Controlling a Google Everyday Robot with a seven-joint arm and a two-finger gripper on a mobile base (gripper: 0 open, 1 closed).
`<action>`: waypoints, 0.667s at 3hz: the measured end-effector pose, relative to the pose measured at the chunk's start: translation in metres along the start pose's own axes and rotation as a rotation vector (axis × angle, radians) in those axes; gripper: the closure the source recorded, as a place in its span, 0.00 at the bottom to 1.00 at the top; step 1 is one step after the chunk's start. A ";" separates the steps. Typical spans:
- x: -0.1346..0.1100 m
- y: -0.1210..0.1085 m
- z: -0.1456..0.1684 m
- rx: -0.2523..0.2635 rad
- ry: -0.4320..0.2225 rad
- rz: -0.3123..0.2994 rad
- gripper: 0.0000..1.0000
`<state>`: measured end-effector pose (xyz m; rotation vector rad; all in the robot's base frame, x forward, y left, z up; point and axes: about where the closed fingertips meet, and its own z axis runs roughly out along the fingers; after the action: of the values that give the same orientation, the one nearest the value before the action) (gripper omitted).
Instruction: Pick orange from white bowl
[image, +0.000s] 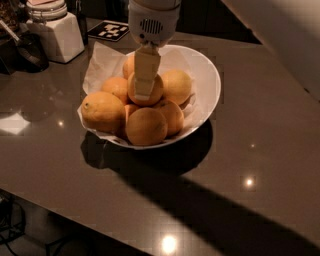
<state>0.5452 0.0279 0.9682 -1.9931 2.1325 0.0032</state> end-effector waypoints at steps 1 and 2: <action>0.000 -0.002 0.005 -0.016 -0.001 0.000 0.25; 0.002 -0.006 0.013 -0.038 -0.002 0.005 0.28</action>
Offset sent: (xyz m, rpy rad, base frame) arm -0.0078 -0.0236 -0.0258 -0.0748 0.1556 -0.0012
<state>0.5533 0.0277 0.9560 -2.0075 2.1519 0.0464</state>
